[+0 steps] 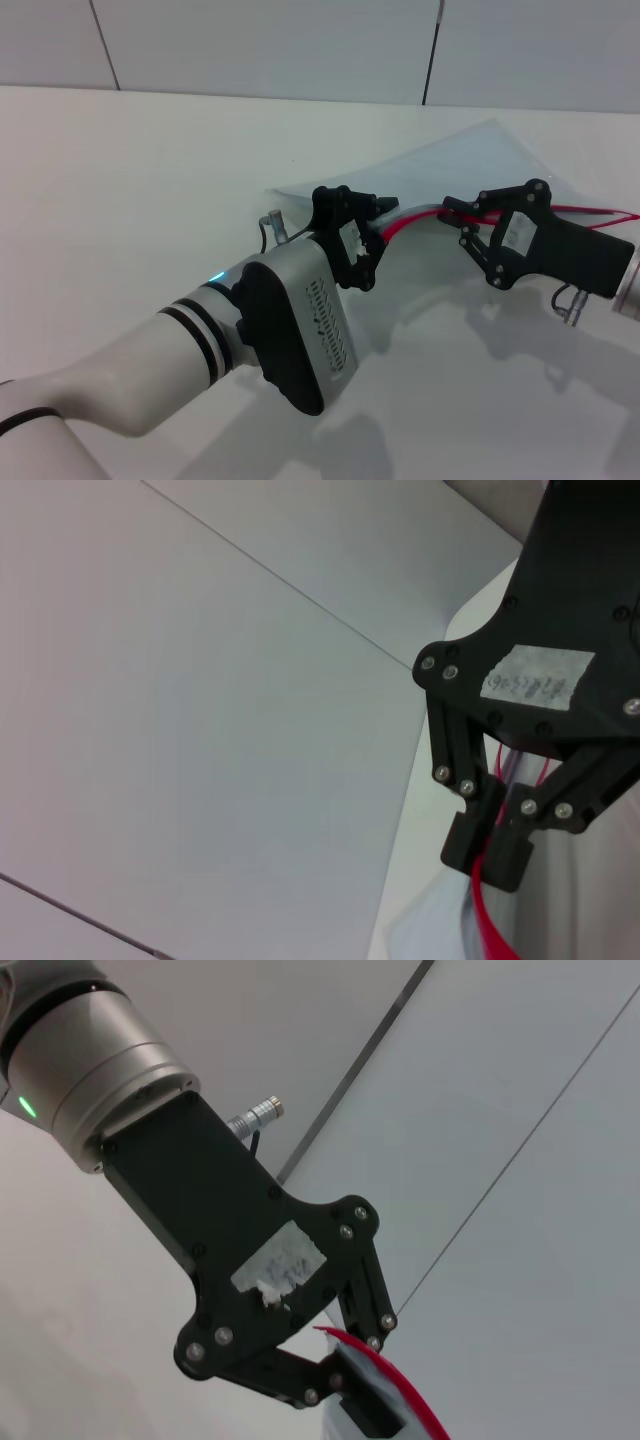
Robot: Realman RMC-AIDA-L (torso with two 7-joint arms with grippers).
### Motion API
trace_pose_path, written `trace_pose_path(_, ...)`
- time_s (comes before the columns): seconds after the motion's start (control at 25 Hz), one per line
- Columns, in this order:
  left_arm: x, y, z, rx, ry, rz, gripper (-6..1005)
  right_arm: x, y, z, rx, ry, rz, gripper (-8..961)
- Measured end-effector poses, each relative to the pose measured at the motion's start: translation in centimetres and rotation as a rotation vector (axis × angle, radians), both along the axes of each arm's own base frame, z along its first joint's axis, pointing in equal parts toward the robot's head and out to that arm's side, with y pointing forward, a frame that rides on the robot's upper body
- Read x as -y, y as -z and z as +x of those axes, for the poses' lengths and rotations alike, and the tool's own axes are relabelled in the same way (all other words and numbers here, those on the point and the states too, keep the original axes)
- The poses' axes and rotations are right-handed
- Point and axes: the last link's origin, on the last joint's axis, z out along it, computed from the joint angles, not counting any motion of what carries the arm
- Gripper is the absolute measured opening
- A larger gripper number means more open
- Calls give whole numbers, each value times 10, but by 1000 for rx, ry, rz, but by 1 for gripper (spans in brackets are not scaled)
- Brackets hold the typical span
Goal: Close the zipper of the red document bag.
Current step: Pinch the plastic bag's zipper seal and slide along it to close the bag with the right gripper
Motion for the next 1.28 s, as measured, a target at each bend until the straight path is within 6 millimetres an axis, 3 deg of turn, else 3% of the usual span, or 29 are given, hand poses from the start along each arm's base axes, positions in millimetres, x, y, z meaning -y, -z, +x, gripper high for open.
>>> trace_pose_path(0.32,2,0,2,8,11,2,54,-2,1,7,29,35,14,69)
trace_pose_path(0.8,14,-1,9,24,43,-5,54,-16,-12,37,115,188,127,69)
trace_pose_path(1.28,38,2,17,55,139,-33,55,-51,-34,70,158,517,338,70)
